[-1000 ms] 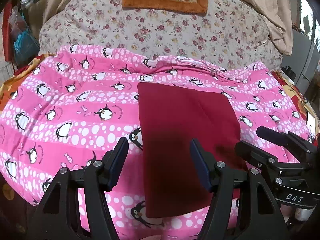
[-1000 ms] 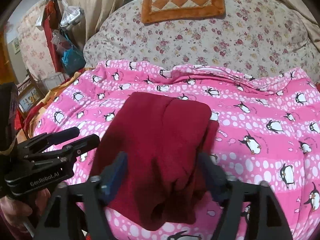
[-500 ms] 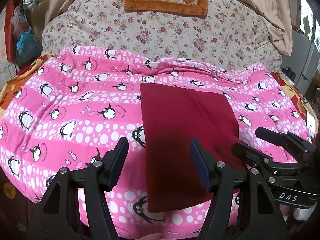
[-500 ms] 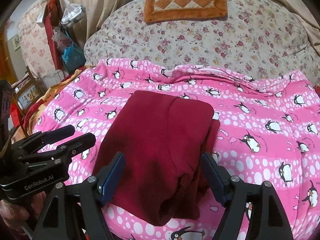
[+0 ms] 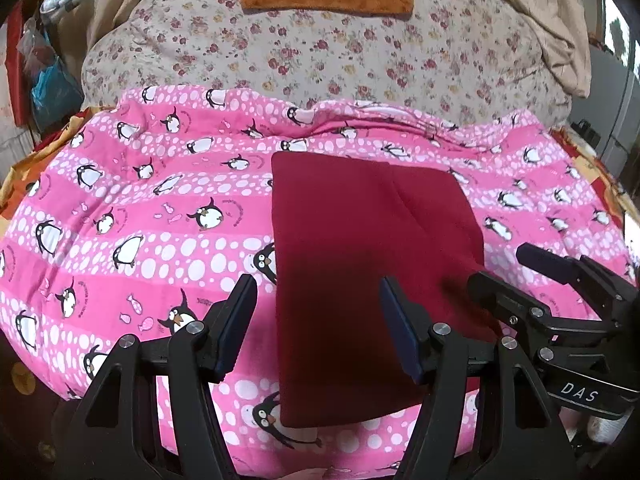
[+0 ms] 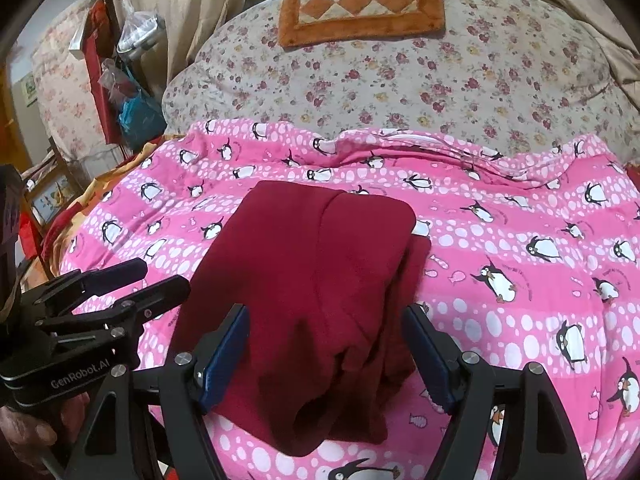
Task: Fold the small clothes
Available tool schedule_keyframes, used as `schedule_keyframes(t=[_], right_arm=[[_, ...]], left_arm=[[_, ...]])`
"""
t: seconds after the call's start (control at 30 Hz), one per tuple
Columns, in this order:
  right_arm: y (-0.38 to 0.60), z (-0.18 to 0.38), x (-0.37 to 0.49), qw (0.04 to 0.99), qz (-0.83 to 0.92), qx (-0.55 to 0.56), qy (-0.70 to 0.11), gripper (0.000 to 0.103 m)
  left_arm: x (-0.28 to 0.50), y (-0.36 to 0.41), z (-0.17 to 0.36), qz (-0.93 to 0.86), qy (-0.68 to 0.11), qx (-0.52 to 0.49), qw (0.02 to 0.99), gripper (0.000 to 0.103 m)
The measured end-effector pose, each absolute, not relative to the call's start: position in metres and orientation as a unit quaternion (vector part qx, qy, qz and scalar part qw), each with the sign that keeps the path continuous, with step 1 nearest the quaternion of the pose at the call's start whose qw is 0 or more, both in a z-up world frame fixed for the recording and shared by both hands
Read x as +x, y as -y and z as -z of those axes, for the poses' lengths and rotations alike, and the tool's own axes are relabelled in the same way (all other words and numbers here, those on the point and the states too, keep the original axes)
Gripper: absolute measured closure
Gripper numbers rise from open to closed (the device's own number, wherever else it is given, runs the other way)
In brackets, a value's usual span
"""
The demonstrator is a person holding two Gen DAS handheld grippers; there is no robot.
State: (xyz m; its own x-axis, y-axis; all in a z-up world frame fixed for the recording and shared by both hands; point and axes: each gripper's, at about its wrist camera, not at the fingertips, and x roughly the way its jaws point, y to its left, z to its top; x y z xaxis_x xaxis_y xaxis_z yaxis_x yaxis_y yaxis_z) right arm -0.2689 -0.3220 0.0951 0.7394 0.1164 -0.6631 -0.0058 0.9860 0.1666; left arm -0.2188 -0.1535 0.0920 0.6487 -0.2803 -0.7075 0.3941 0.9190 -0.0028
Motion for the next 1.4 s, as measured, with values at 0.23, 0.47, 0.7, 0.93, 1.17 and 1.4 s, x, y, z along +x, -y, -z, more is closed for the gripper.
schedule_keyframes(t=[0.23, 0.47, 0.7, 0.93, 1.17, 1.4], right_arm=[[0.339, -0.083, -0.266, 0.933, -0.038, 0.079, -0.349, 0.027], [0.362, -0.078, -0.266, 0.935, -0.034, 0.083, -0.344, 0.027], [0.375, -0.072, -0.264, 0.932, -0.019, 0.1, -0.347, 0.026], [0.368, -0.076, -0.263, 0.932, -0.003, 0.105, -0.347, 0.026], [0.36, -0.077, -0.254, 0.926, 0.006, 0.108, -0.362, 0.026], [0.351, -0.091, -0.245, 0.929, 0.016, 0.086, -0.36, 0.026]], left_arm=[[-0.217, 0.175, -0.089, 0.165, -0.374, 0.102, 0.907, 0.04], [-0.213, 0.197, -0.086, 0.154, -0.375, 0.119, 0.906, 0.04], [-0.214, 0.204, -0.081, 0.168, -0.364, 0.131, 0.907, 0.04], [-0.214, 0.201, -0.083, 0.178, -0.349, 0.139, 0.909, 0.04], [-0.208, 0.188, -0.082, 0.176, -0.35, 0.125, 0.911, 0.039], [-0.2, 0.173, -0.084, 0.175, -0.35, 0.098, 0.915, 0.04]])
